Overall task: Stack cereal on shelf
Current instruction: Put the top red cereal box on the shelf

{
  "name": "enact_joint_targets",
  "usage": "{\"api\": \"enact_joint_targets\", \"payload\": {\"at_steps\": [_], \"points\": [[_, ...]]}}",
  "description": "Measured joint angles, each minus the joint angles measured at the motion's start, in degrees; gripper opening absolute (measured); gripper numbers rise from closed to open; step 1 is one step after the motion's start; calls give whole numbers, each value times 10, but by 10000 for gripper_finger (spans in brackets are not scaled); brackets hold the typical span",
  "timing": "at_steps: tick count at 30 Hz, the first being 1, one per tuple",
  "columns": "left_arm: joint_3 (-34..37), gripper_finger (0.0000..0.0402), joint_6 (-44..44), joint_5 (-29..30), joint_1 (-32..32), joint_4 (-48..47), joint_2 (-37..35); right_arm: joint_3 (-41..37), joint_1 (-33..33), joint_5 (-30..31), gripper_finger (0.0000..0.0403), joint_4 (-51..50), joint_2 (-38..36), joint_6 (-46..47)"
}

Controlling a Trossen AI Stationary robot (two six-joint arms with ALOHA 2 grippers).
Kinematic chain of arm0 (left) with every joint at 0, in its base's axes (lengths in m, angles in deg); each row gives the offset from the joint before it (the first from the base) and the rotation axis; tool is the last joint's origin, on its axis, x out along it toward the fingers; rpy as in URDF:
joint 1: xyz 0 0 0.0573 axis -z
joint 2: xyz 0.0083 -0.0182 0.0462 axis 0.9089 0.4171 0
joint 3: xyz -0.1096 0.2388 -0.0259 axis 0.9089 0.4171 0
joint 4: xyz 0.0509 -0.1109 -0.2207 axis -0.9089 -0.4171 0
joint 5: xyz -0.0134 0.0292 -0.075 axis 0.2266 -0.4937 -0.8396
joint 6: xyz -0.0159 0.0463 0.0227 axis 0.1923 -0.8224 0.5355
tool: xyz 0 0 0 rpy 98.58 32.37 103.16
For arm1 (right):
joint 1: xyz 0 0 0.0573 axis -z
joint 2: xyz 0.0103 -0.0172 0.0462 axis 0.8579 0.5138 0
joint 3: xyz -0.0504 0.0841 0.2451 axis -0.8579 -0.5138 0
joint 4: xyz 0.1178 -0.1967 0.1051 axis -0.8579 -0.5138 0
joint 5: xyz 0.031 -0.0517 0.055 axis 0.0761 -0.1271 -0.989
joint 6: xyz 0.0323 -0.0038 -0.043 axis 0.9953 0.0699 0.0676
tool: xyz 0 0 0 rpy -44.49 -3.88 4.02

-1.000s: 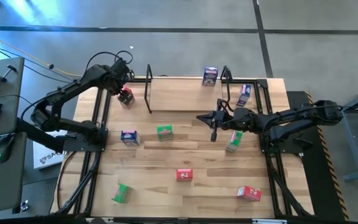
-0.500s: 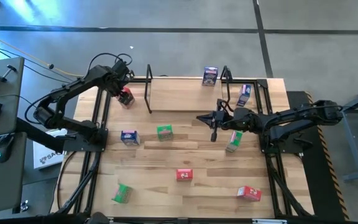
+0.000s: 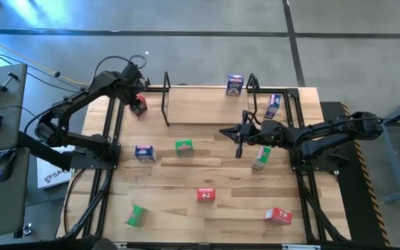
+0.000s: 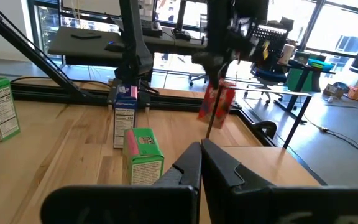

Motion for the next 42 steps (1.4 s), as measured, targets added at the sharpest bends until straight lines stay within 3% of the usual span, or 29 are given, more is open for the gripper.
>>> {"api": "enact_joint_targets", "payload": {"at_steps": [11, 17, 23, 28, 35, 42], "points": [[-265, 131, -50, 58, 0, -67, -1, 0, 0, -18, 0, 0, 0, 0], [-359, 131, -70, 3, 22, -55, 4, 0, 0, -28, 0, 3, 0, 0], [-396, 130, -82, -42, 88, -5, 37, 0, 0, -45, 0, 12, 0, -10], [-431, 130, -119, -84, 146, 51, 115, 0, 0, -50, 0, 13, 0, -10], [-500, 130, -176, -83, 194, 62, 262, 0, 0, -71, 0, 13, 0, -11], [-506, 130, -219, -73, 224, 94, 367, 0, 0, -71, 0, 13, 0, -11]]}}
